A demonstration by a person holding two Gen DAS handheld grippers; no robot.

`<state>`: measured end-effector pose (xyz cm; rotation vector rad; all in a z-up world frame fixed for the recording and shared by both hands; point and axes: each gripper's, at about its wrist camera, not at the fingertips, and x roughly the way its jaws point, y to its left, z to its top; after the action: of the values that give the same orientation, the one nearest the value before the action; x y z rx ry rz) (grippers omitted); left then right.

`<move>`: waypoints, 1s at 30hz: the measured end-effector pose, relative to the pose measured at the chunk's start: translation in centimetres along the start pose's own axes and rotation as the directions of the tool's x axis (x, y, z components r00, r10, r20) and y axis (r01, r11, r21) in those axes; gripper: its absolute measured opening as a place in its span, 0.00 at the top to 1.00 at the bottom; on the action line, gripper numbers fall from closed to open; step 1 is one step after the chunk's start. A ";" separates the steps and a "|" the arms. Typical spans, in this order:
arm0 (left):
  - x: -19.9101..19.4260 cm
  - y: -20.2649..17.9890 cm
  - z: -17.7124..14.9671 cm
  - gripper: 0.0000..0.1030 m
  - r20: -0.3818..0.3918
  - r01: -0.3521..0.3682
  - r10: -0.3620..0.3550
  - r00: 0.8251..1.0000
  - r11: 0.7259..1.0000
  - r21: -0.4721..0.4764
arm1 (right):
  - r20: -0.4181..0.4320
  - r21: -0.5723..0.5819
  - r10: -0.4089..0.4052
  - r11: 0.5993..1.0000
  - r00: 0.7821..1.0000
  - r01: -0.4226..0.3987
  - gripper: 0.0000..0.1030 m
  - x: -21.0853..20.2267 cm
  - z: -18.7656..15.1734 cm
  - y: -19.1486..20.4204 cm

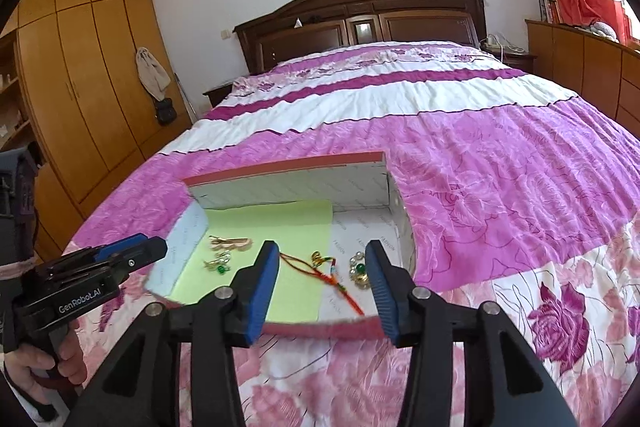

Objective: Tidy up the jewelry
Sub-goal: 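Lower both items onto the green paper and open both grippers, then move the left gripper to the rainbow cord bracelet while the right approaches the jade bead bracelet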

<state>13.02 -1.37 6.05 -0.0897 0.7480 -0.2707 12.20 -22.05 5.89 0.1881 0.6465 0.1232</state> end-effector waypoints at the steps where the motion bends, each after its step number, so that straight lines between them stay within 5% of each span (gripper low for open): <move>1: -0.3 0.0 -0.1 0.70 -0.002 0.002 -0.002 1.000 1.000 -0.002 | 0.001 0.006 0.004 1.000 1.000 -0.004 0.53 -0.5 -0.2 0.0; 30: -2.9 2.5 -7.0 0.68 -0.191 -0.002 0.000 0.982 1.000 -0.010 | -0.195 0.012 -0.005 1.000 0.981 0.008 0.50 -4.0 -7.8 -1.3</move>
<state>6.75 1.93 2.35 -0.0737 0.9400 -0.2767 4.38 -22.97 1.84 0.1878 0.8432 0.1321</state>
